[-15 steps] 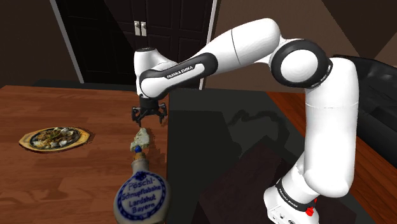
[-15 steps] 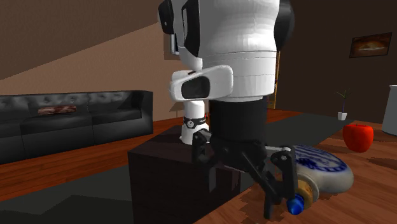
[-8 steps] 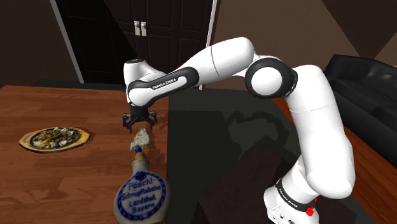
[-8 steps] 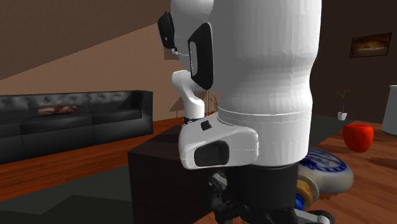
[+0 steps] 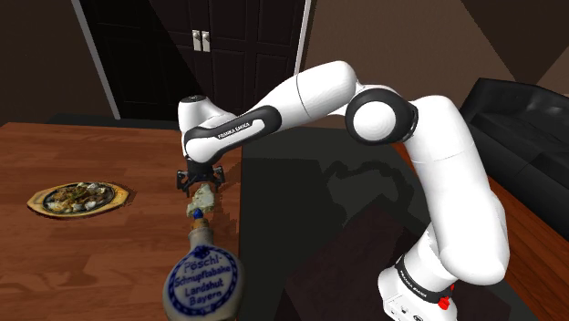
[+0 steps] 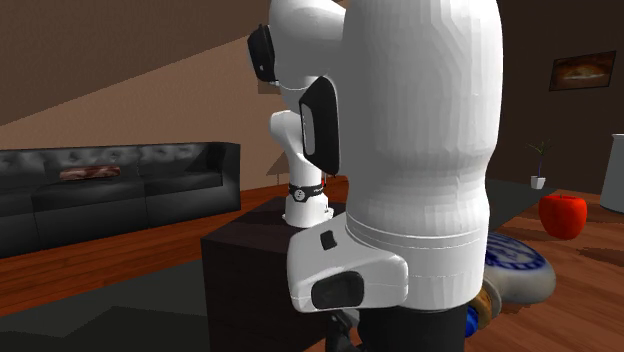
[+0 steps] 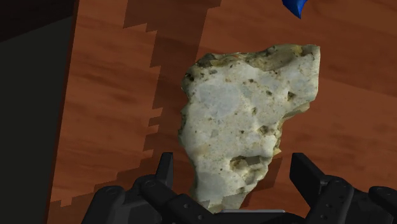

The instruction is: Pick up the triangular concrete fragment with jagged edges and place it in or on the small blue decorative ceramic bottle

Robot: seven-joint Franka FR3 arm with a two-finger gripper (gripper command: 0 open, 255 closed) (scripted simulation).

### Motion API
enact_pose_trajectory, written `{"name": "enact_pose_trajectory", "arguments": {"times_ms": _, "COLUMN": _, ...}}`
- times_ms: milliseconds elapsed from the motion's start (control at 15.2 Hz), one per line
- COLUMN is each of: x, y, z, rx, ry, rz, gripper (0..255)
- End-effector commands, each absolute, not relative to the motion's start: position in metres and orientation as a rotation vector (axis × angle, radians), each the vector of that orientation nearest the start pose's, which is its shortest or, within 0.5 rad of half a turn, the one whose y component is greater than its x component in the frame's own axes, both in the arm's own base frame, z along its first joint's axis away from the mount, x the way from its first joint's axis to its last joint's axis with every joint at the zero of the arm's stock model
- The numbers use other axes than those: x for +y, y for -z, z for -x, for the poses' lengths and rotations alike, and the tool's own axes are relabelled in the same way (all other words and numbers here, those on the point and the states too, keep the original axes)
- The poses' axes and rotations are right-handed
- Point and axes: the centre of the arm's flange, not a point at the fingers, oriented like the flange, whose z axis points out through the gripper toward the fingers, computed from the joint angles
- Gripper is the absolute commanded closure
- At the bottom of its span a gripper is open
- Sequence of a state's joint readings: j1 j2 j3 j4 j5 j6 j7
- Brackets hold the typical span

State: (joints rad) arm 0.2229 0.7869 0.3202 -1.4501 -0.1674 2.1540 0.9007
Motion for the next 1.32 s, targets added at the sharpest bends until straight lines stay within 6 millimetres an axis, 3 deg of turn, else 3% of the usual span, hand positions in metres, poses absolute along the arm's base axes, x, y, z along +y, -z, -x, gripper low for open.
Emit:
{"name": "enact_pose_trajectory", "arguments": {"times_ms": 0, "x": 0.328, "y": -0.231, "z": -0.638, "rx": 0.533, "ry": -0.140, "rz": 3.053, "gripper": 0}}
{"name": "enact_pose_trajectory", "arguments": {"times_ms": 198, "x": 0.328, "y": -0.231, "z": -0.638, "rx": 0.533, "ry": -0.140, "rz": 3.053, "gripper": 0}}
{"name": "enact_pose_trajectory", "arguments": {"times_ms": 264, "x": 0.328, "y": -0.231, "z": -0.638, "rx": 0.533, "ry": -0.140, "rz": 3.053, "gripper": 255}}
{"name": "enact_pose_trajectory", "arguments": {"times_ms": 858, "x": 0.328, "y": -0.231, "z": -0.638, "rx": 0.533, "ry": -0.140, "rz": 3.053, "gripper": 255}}
{"name": "enact_pose_trajectory", "arguments": {"times_ms": 1254, "x": 0.328, "y": -0.263, "z": -0.638, "rx": 0.533, "ry": -0.140, "rz": 3.053, "gripper": 255}}
